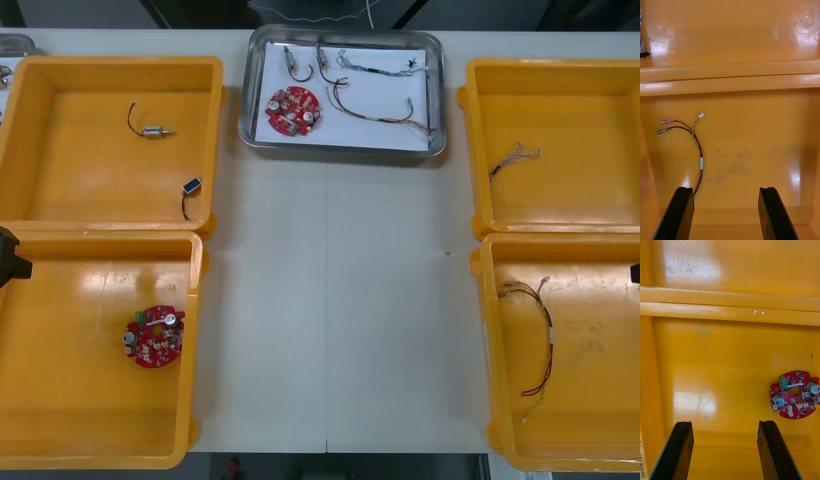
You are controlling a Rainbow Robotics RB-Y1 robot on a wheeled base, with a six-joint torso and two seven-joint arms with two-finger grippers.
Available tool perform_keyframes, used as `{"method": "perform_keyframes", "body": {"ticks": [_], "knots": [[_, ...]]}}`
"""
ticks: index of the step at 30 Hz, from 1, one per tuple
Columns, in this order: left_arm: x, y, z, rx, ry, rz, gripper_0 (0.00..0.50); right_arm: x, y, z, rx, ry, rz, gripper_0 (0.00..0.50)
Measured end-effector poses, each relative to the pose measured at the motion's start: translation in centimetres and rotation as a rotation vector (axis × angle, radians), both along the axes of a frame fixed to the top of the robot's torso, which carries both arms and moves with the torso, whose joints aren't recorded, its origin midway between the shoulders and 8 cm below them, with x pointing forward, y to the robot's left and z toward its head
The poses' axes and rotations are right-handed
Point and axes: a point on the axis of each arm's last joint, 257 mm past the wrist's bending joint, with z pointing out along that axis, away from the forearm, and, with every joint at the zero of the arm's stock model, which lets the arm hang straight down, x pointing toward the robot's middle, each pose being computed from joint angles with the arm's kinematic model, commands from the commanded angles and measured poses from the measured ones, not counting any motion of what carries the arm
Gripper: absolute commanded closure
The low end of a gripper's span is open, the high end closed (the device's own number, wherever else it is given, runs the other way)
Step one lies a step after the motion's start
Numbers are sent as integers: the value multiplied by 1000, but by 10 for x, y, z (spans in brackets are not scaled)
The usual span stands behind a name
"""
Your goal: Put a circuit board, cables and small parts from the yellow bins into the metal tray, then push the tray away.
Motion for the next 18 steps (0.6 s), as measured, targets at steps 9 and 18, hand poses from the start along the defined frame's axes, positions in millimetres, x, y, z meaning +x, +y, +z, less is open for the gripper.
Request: {"method": "perform_keyframes", "body": {"ticks": [9,18], "knots": [[0,0,0,0,0,0,0,0,-2,1,-7,0,-1,0],[0,0,0,0,0,0,0,0,-2,1,-7,0,-1,0]]}}
